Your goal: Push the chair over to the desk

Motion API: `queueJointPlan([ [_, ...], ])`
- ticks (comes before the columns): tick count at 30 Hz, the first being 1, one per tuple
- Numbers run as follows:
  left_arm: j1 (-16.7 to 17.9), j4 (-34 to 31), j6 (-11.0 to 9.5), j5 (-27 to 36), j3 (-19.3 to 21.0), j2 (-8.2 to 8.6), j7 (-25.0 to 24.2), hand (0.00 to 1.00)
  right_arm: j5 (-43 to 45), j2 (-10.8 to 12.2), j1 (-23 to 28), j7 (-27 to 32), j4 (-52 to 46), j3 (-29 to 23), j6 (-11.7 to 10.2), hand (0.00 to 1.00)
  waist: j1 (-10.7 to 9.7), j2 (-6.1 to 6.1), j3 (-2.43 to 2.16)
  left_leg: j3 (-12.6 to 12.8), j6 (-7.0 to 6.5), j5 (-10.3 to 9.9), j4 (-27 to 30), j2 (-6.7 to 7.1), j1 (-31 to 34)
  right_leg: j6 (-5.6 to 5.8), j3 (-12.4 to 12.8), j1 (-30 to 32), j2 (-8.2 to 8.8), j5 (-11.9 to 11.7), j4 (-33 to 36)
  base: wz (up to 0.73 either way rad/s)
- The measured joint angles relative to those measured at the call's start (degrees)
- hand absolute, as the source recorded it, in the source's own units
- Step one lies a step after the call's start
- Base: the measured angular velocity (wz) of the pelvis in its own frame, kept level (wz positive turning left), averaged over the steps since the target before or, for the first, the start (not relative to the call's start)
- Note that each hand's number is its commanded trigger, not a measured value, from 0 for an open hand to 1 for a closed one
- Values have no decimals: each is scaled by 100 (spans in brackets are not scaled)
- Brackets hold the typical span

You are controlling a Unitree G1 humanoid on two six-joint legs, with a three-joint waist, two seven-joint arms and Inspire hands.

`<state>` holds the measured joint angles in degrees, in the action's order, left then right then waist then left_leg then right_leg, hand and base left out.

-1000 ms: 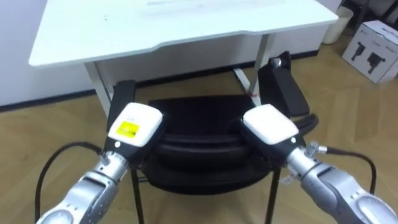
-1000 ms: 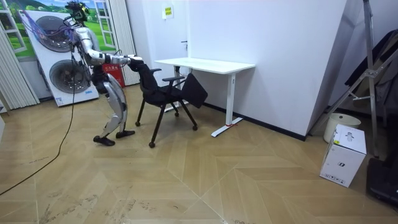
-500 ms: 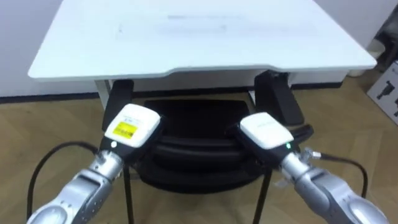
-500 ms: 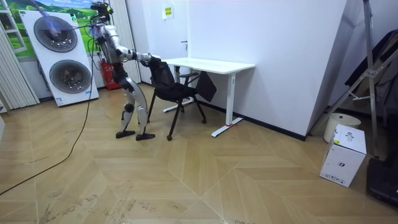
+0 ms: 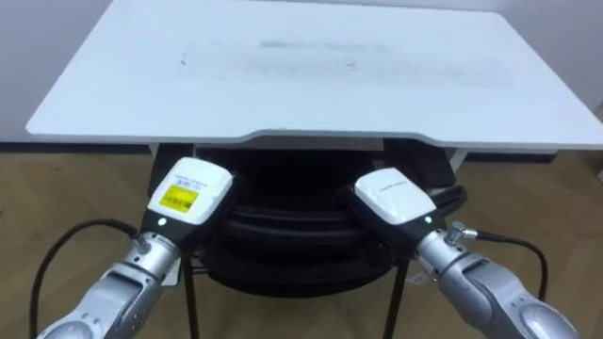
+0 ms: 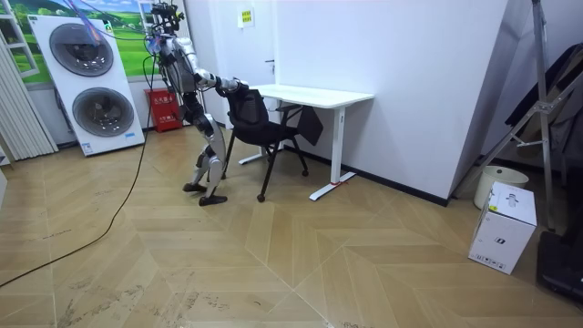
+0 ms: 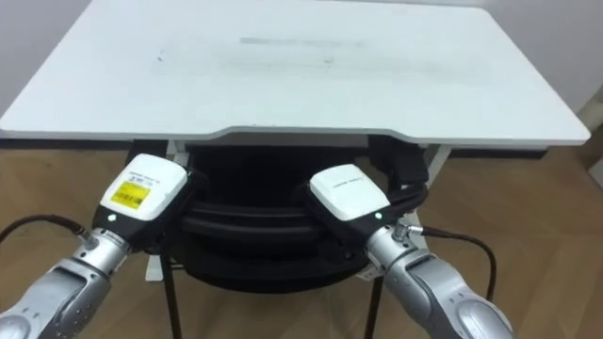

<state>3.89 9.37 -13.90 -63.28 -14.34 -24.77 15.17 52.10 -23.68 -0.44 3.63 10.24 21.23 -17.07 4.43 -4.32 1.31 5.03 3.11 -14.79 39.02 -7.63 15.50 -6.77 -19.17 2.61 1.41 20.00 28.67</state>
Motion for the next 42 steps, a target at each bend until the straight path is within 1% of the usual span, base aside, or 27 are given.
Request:
queueJointPlan([
  [1,23,-7,0,-30,-33,25,-6,100,12,-45,105,61,-58,0,21,100,-6,18,-17,57,-12,125,-669,127,-32,65,4,-44,50,27,-20,-5],
  [2,84,-25,0,-56,-40,39,-3,100,45,-62,188,83,-97,0,32,100,38,45,-75,18,-152,427,-939,256,-108,131,102,-68,104,33,-27,-13],
  [3,117,-44,-1,-59,-40,48,0,100,61,-58,218,83,-115,1,34,100,43,19,-82,24,-168,499,-1040,343,-170,173,147,-76,137,27,-42,-16],
  [5,137,-47,0,-61,-52,61,33,100,153,-67,327,126,-257,-6,103,100,18,-1,-76,102,-278,612,-1344,537,-332,298,230,-71,278,-31,-96,-6],
  [6,138,-48,0,-61,-51,60,35,100,179,-71,350,131,-295,-7,124,100,26,1,-80,133,-309,622,-1370,557,-342,327,272,-48,302,-32,-85,-12],
  [7,151,-51,-3,-61,-47,69,36,100,216,-70,405,121,-396,-13,202,100,29,12,-85,183,-354,601,-1397,603,-369,367,280,-47,368,-21,-72,-12],
  [8,158,-54,-5,-73,-47,71,33,100,225,-70,434,110,-427,-24,219,100,29,11,-86,206,-371,590,-1413,630,-392,395,291,-56,404,-7,-62,-14],
  [10,203,-49,-23,-115,-4,106,21,100,236,-79,450,46,-468,-31,220,100,46,16,-88,334,-472,498,-1397,668,-477,503,412,-58,525,56,57,-18],
  [11,202,-48,-31,-112,1,103,10,100,231,-78,450,40,-468,-30,220,100,49,6,-83,367,-492,478,-1393,690,-512,529,443,-57,557,70,87,-18],
  [13,192,-50,-43,-112,4,113,-28,100,211,-83,450,35,-453,-30,222,100,46,-5,-76,451,-574,409,-1379,756,-569,622,507,-73,637,88,127,-15],
  [14,174,-46,-52,-112,4,98,-41,100,210,-76,449,43,-438,-29,224,100,50,3,-71,485,-605,386,-1378,763,-589,673,558,-87,633,61,91,-14],
  [15,160,-45,-62,-112,4,91,-47,100,210,-71,447,52,-434,-30,227,100,61,4,-65,512,-621,374,-1375,760,-599,698,595,-88,619,44,71,-17],
  [16,152,-45,-66,-113,7,90,-54,100,220,-53,448,67,-431,-25,251,100,72,27,-63,545,-648,353,-1368,741,-600,740,661,-102,549,-5,-20,-17],
  [18,119,-46,-66,-113,17,78,-51,100,229,-19,439,101,-431,-23,290,100,74,68,-67,566,-672,339,-1367,710,-563,779,679,-112,506,-85,-182,-12],
  [19,91,-46,-66,-119,28,87,-49,100,241,-8,441,130,-431,-23,299,100,74,88,-77,566,-683,338,-1371,686,-521,826,755,-112,436,-151,-310,-8],
  [22,60,-66,-82,-147,66,72,-47,100,274,24,440,178,-438,-22,314,100,82,115,-80,567,-726,357,-1417,657,-482,875,772,-168,363,-302,-602,-4],
  [23,60,-75,-85,-152,67,70,-37,100,281,29,440,168,-462,-23,319,100,73,125,-83,563,-732,361,-1439,649,-476,867,762,-202,338,-377,-722,0],
  [26,71,-89,-86,-160,81,71,-15,100,300,29,444,140,-498,-24,333,100,42,159,-85,558,-752,373,-1486,645,-477,890,790,-253,305,-468,-903,0],
  [29,104,-84,-84,-159,68,77,-48,100,305,29,487,109,-522,-22,347,100,29,186,-73,553,-775,391,-1620,681,-623,911,784,-450,293,-561,-1141,0],
  [30,111,-84,-84,-160,67,76,-52,100,318,28,512,109,-537,-23,357,100,26,188,-76,540,-775,395,-1640,691,-633,915,777,-475,293,-576,-1180,0],
  [32,121,-91,-84,-163,65,79,-31,100,352,29,575,68,-669,-22,457,100,30,198,-78,528,-793,417,-1680,714,-634,917,763,-481,295,-606,-1225,0],
  [36,132,-95,-82,-184,64,61,-30,100,379,48,638,-13,-770,-13,528,100,11,209,-81,498,-799,455,-1784,748,-688,922,718,-591,292,-674,-1411,5],
  [37,130,-101,-80,-193,65,60,-29,95,379,49,639,-12,-779,-11,532,100,1,213,-78,490,-799,455,-1787,749,-682,922,706,-596,290,-684,-1433,4],
  [38,131,-102,-73,-194,65,49,-28,84,381,49,639,-14,-785,-11,537,93,-13,223,-73,479,-800,455,-1787,750,-682,919,690,-619,285,-705,-1470,6],
  [39,131,-101,-70,-193,65,48,-28,51,385,49,639,-15,-786,-11,539,28,-27,230,-69,464,-800,455,-1784,750,-684,922,673,-648,278,-721,-1509,7],
  [40,131,-102,-67,-193,63,53,-27,0,393,49,639,-16,-790,-10,545,0,-44,232,-68,458,-800,456,-1784,750,-686,923,661,-658,277,-728,-1525,5],
  [42,131,-101,-58,-193,63,73,-29,0,400,50,638,-54,-823,-11,576,0,-51,254,-64,457,-802,457,-1783,751,-684,926,663,-657,277,-731,-1526,0],
])
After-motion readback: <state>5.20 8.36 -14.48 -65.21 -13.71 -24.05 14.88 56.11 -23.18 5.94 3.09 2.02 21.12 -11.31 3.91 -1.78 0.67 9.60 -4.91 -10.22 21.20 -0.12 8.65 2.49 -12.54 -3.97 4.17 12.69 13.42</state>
